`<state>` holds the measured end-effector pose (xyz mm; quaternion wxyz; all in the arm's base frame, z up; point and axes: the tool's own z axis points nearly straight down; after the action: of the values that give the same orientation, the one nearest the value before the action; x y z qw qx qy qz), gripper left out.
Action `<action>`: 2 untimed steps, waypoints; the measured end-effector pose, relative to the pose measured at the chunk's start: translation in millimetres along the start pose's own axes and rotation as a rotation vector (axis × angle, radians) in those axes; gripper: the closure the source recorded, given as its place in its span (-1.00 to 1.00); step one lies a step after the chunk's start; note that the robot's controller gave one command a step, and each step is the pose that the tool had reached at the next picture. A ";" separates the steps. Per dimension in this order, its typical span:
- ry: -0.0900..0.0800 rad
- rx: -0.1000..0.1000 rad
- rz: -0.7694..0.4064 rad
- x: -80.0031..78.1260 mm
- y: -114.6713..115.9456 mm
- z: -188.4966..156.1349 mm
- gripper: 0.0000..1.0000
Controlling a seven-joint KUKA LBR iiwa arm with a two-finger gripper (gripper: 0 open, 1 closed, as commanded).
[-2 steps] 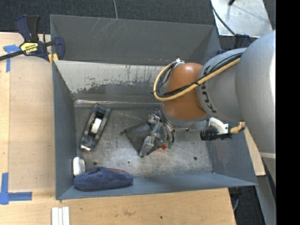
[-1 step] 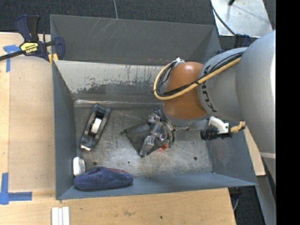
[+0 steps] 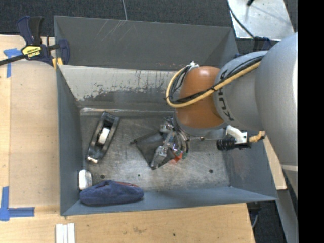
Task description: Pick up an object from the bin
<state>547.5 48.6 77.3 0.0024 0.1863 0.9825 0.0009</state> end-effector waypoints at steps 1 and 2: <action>-0.002 -0.001 -0.001 -0.8 0.4 -0.6 -1.00; -0.003 -0.001 -0.002 -1.6 0.7 -1.0 -1.00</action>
Offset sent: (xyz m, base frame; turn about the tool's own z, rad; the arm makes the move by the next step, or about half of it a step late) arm 0.0000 0.0000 0.0000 0.0000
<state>549.3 48.7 78.4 0.0041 0.1852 0.9827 0.0010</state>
